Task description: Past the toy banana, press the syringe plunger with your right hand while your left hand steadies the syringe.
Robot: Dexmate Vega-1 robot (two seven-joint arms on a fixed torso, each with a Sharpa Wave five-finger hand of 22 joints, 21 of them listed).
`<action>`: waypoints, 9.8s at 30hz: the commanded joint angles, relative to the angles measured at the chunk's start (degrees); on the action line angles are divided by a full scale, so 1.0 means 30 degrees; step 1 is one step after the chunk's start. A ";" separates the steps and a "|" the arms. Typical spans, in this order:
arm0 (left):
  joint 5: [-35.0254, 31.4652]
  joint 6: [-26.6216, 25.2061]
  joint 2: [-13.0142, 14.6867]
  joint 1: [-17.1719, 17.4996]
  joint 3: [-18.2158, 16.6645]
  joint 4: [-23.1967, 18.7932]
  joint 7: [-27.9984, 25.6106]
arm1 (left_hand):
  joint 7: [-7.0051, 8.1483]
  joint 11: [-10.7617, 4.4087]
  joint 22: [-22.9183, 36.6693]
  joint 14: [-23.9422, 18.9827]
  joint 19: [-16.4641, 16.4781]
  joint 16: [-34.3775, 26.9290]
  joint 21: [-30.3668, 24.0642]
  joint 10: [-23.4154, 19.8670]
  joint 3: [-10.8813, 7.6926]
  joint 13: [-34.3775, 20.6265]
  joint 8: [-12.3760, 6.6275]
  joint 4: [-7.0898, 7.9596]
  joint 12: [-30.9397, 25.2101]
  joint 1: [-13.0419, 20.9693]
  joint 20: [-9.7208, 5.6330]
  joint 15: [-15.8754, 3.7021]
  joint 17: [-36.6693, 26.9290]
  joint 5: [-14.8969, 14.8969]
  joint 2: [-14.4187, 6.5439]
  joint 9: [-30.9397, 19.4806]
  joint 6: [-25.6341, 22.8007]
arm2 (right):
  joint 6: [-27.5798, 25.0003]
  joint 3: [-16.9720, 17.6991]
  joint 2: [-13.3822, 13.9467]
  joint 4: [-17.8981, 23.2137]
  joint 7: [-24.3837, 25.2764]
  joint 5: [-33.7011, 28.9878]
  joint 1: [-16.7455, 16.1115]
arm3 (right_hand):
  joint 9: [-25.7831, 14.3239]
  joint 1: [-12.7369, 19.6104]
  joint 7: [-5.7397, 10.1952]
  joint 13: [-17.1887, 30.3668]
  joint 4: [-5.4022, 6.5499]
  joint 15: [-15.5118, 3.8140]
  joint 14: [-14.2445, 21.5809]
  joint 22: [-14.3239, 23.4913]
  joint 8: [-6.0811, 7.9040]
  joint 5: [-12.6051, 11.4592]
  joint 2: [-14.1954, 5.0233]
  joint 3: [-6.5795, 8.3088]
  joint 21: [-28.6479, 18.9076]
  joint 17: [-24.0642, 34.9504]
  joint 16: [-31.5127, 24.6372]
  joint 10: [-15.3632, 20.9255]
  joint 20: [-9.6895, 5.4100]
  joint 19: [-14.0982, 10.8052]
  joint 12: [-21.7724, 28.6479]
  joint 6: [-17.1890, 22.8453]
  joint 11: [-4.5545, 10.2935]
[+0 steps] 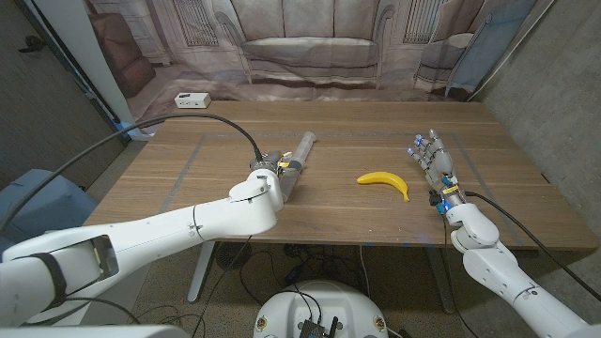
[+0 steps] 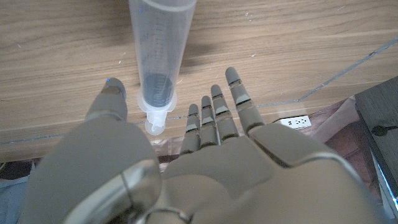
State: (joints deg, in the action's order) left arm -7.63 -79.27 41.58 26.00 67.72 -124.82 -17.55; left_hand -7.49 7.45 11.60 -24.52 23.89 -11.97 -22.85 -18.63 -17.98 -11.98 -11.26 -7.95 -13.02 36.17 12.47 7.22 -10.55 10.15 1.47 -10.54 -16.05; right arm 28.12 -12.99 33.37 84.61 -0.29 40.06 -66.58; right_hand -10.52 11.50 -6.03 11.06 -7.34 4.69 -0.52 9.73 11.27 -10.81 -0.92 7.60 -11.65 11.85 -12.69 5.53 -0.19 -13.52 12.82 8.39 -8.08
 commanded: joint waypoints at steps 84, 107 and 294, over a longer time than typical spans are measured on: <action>-1.3306 -0.0240 -0.4008 0.2068 0.0532 0.4918 0.9310 | 0.0648 -0.2153 0.0143 -0.2151 0.2051 -0.0187 -0.0651 -0.2585 -0.2218 -0.0144 -0.0391 -0.0899 -0.0552 0.4365 -0.0079 -0.1384 0.0045 0.0706 -0.1848 -0.0134 -0.2668 | 0.0471 -0.0048 -0.0361 -0.0135 -0.0159 0.0190 -0.0260 | -0.0056 0.0212 0.0237 0.0047 0.0018 0.0086 0.0491 0.0056 0.0021 -0.0044 0.0070 -0.0151 0.0080 0.0100 0.0095 0.0574 0.0218 -0.0328 -0.0124 0.0485 0.0025; -1.1674 -0.0240 -0.4532 0.3074 -0.1387 0.4660 0.7038 | 0.0164 -0.2240 0.0167 -0.7270 0.6335 -0.1270 -0.3419 -0.7751 -0.5265 -0.1368 -0.1437 -0.1002 -0.2376 1.1372 -0.2061 -0.2890 -0.0104 0.2465 -0.3106 -0.0451 -0.7937 | 0.0557 -0.0131 -0.0492 -0.0271 -0.0348 0.0275 -0.0081 | -0.0056 0.0194 0.0270 0.0055 0.0033 0.0095 0.0568 0.0058 0.0032 -0.0044 0.0067 -0.0169 0.0057 0.0113 0.0092 0.0639 0.0259 -0.0453 -0.0146 0.0571 0.0100; -0.4756 3.1605 -0.3323 0.8095 -1.1825 1.1756 -0.6451 | 0.1180 -0.3148 0.0025 -1.0090 0.6383 -0.2228 -0.7604 -1.0743 -0.5369 -0.3459 -0.1577 -0.0646 -0.2656 1.3478 -0.4219 -0.4698 -0.1141 0.1257 -0.3316 -0.0918 -1.1584 | 0.0684 -0.0809 0.1197 0.4257 0.3674 -1.0748 0.2823 | -0.0043 0.0716 0.0354 -0.0072 -0.0125 -0.0519 0.2313 0.0028 0.0217 -0.0122 0.0009 -0.0139 -0.0041 -0.0027 -0.0053 0.2573 -0.0541 -0.1899 -0.0075 0.2410 0.0174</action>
State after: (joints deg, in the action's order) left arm -21.48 16.05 31.82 50.16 32.27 -89.15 -36.78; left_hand -6.03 1.23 11.72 -48.81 43.21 -18.45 -45.35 -47.19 -30.74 -22.22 -15.63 -11.75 -20.68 66.90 0.08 -0.92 -13.72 13.89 1.74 -13.23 -45.15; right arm 29.06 -15.15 36.85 97.93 11.18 8.19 -58.79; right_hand -10.52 13.08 -5.01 10.66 -7.34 3.17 6.15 9.73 11.67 -10.81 -0.99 7.13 -11.52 11.72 -12.74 12.80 -1.94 -18.96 12.59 15.37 -7.77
